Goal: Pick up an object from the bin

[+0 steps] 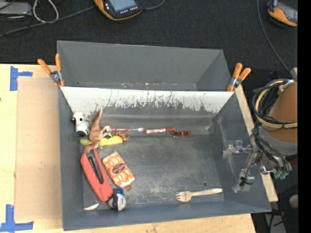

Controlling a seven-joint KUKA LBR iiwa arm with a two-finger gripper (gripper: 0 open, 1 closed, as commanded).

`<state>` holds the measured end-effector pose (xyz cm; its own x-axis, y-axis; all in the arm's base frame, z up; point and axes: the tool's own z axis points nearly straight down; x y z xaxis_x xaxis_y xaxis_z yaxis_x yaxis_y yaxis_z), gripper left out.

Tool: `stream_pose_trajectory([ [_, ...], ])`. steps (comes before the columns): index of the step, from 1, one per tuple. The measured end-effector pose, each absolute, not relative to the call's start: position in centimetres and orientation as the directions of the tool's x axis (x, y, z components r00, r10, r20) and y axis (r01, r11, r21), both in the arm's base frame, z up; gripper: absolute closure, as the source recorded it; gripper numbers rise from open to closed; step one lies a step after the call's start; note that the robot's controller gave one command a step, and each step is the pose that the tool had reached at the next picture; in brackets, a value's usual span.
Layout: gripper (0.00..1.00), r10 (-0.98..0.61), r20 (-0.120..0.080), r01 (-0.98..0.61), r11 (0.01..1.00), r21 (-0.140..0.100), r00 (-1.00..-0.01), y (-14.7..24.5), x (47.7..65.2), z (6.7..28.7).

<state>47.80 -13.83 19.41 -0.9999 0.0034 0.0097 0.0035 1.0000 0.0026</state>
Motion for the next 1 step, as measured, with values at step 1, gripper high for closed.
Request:
stream_pose_trajectory([
  [1, 0.00, -0.002, 0.001, -0.002, 1.000, 0.001, -1.000, -13.74, 48.00, 19.84],
])
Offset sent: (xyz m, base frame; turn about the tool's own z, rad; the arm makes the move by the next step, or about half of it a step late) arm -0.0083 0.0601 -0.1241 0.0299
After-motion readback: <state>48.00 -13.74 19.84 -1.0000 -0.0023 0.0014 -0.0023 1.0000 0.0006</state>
